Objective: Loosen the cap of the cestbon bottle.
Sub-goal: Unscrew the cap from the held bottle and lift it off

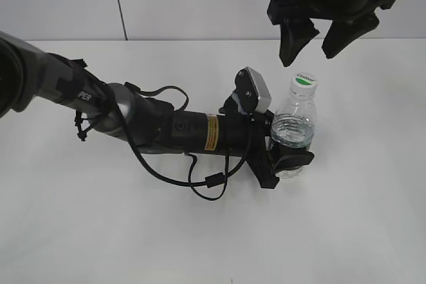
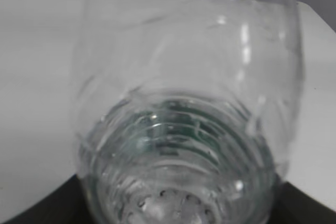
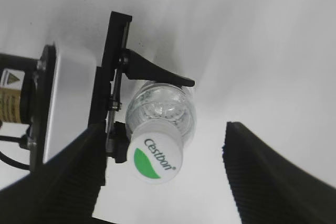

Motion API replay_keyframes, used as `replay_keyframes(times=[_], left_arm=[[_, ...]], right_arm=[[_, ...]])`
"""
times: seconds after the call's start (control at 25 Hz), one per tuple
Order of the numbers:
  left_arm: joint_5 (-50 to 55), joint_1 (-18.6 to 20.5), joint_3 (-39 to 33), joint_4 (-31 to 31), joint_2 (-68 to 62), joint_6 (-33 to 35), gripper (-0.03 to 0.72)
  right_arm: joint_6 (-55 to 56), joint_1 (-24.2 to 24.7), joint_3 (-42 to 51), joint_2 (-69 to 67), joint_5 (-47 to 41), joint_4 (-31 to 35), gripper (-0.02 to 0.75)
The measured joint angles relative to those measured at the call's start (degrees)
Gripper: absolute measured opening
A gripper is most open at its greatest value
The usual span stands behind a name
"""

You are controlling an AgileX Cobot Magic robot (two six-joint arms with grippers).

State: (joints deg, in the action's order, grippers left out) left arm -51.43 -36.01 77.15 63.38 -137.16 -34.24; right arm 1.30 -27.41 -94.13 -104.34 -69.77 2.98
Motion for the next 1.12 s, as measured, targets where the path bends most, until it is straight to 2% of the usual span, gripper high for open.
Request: replay_keyframes(times=[0.2, 0.88, 1.12], left_arm=[[0.0, 0.0, 0.0, 0.0, 0.0, 0.0, 0.409], [0.0, 0.0, 0.0, 0.0, 0.0, 0.0, 0.409], [0.0, 0.0, 0.0, 0.0, 0.0, 0.0, 0.409]], right_arm=[[6.5, 0.0, 2.8, 0.0, 0.0, 0.8, 0.533], [7.1, 0.0, 4.5, -0.3, -0.1, 1.1, 0.533], [7.1, 0.0, 4.5, -1.9, -0.1, 1.1, 0.459]])
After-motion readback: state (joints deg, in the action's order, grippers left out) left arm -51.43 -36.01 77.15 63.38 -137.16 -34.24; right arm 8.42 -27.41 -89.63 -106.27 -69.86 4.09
